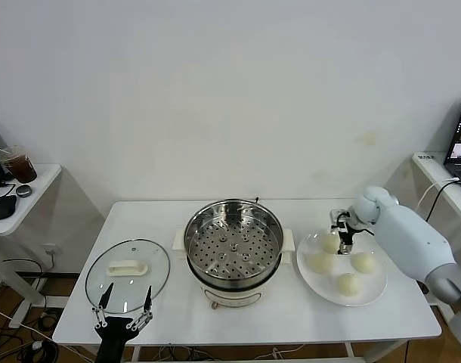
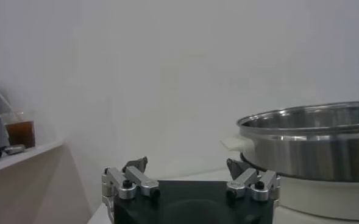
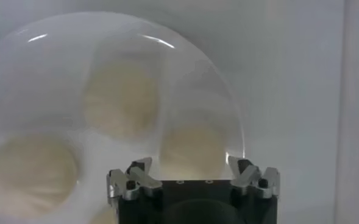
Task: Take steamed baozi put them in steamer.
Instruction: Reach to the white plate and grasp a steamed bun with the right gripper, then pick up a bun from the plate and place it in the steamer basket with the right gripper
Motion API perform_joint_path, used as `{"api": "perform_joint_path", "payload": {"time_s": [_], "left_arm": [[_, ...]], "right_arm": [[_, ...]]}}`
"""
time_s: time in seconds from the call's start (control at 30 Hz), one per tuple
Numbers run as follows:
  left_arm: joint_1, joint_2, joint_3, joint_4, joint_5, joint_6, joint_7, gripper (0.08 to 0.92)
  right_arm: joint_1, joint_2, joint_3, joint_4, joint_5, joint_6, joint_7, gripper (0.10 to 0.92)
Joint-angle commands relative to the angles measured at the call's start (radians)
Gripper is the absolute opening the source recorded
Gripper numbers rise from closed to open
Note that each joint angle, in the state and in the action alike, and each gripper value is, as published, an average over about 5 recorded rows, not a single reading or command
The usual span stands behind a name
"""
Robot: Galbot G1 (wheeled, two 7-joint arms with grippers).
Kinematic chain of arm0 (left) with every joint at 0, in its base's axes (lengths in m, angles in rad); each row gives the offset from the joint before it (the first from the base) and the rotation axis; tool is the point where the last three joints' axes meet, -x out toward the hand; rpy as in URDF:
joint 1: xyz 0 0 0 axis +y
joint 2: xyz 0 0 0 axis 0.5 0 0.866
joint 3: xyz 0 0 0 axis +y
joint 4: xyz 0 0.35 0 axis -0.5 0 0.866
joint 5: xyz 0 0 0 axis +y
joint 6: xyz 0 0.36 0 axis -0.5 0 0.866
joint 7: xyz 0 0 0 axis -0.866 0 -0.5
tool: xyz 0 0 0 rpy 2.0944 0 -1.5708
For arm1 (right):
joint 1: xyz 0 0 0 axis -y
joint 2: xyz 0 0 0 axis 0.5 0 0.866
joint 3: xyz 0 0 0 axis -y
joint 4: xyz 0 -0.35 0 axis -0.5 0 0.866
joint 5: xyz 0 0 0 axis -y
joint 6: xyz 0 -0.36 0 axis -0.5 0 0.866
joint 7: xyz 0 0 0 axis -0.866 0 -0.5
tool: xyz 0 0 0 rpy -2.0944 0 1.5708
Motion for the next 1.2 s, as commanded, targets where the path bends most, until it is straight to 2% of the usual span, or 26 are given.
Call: {"api": "perform_joint_path", "payload": {"time_s": [0.03,0.33,0.5,0.63,0.97,1.2], "left_arm": [[0.004,0.000,-0.001,-0.005,0.001,-0.002,0.000,0.823],[0.007,0.000,-0.001,-0.014,0.001,-0.002,0.000,0.823],[0.007,-0.001,0.001,-0.015,0.002,-0.002,0.000,0.823],[0.007,0.001,0.001,-0.019,0.001,-0.002,0.000,0.823],[0.006,0.021,0.000,-0.040,-0.011,0.001,0.002,0.823],[0.004,0.027,-0.001,-0.055,-0.024,0.001,0.003,0.823]], "right_arm": [[0.004,0.018,0.003,-0.025,-0.011,-0.003,0.007,0.638],[-0.002,0.014,0.010,-0.022,-0.021,0.002,0.002,0.542],[0.005,0.002,0.006,-0.004,-0.005,0.006,0.002,0.461],[0.028,-0.033,-0.018,0.039,0.033,0.009,-0.005,0.437],[0.347,-0.232,-0.257,0.357,0.382,0.017,-0.076,0.450],[0.657,-0.182,-0.448,0.435,0.572,0.123,-0.115,0.454]]}}
